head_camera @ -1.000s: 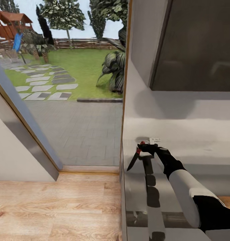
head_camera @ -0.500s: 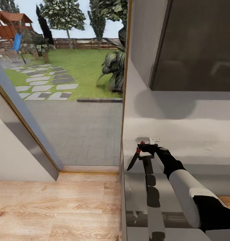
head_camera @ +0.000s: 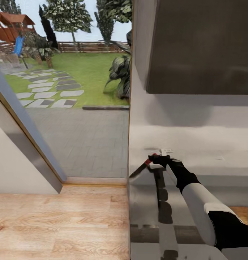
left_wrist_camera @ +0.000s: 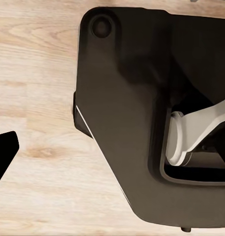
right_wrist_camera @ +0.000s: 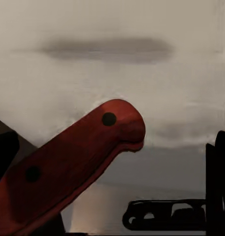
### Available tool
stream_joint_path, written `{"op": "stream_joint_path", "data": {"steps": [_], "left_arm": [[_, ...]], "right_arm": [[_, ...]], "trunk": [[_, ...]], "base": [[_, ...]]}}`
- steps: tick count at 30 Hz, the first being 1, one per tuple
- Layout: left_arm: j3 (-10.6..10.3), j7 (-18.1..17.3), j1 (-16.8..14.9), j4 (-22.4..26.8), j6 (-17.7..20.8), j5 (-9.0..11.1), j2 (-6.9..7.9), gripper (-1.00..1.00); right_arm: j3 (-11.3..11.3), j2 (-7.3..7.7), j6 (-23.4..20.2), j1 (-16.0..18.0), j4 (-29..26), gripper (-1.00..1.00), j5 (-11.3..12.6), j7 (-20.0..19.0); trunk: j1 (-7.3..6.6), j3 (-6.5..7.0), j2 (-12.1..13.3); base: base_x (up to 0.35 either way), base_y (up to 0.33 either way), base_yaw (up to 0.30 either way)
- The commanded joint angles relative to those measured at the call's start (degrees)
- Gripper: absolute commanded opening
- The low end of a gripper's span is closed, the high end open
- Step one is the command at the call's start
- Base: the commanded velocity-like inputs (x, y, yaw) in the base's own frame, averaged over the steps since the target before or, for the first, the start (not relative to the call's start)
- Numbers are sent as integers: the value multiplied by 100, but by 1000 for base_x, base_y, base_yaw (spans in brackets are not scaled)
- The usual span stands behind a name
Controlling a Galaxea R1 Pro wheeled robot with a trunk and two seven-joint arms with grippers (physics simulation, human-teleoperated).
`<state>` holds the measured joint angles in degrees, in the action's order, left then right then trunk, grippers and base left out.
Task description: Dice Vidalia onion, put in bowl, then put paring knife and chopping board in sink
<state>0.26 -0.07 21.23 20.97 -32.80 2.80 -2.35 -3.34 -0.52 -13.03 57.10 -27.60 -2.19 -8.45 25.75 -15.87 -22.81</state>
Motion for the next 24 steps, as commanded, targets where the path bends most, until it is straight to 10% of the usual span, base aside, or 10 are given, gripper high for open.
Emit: {"op": "stream_joint_path", "data": {"steps": [1,24], "left_arm": [[1,-2,4,12,-4,27,-2,100],[1,-2,4,12,-2,19,-13,100]], "right_arm": [[-35,-4,-33,2,-9,100,-28,-34],[-35,-1,-33,2,-14,100,-28,-34]], "trunk": [[3,-10,-10],[3,-10,-10]], "base": [[-22,-82,0],[-56,-29,0]]}}
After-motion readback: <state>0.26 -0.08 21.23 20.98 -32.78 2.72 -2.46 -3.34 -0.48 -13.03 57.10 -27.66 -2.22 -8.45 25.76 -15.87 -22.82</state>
